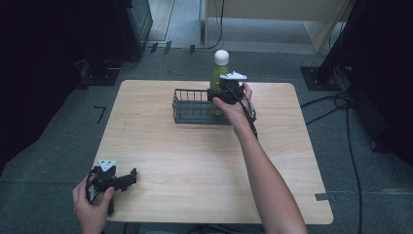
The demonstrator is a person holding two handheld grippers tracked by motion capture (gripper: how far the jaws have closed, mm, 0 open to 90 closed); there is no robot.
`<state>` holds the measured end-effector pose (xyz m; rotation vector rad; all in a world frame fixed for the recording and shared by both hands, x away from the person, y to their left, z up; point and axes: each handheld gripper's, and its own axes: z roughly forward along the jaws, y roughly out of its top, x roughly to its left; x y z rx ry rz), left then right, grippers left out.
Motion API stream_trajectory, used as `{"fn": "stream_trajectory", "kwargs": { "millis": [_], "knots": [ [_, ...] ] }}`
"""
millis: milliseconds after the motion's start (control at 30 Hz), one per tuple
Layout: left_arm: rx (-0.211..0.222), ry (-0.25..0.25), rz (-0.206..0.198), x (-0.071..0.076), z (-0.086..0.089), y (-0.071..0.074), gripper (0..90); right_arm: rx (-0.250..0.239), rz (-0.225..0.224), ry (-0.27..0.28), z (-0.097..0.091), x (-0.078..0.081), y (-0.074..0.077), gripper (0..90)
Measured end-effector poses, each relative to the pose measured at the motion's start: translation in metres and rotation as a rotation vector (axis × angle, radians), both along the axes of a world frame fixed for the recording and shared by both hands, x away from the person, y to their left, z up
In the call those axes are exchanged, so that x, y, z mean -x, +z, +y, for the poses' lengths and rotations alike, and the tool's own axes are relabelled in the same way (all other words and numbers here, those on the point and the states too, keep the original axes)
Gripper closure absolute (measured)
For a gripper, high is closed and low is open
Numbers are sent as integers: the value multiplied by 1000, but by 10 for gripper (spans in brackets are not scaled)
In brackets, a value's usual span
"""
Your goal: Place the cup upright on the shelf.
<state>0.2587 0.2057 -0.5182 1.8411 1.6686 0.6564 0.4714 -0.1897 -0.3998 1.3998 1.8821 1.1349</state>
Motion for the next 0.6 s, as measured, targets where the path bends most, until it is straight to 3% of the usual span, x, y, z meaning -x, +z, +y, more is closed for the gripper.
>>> {"fn": "stream_trajectory", "kwargs": {
  "millis": [167,333,500,600],
  "knots": [
    [-1,0,0,0,0,0,0,-16,4,10,-3,2,-2,188],
    [-1,0,0,0,0,0,0,7,-18,27,-3,5,-2,197],
    [2,0,-2,0,0,0,0,-7,0,27,-4,6,-2,173],
    [3,0,-2,0,0,0,0,-20,40,53,-6,6,-1,129]
  ]
}}
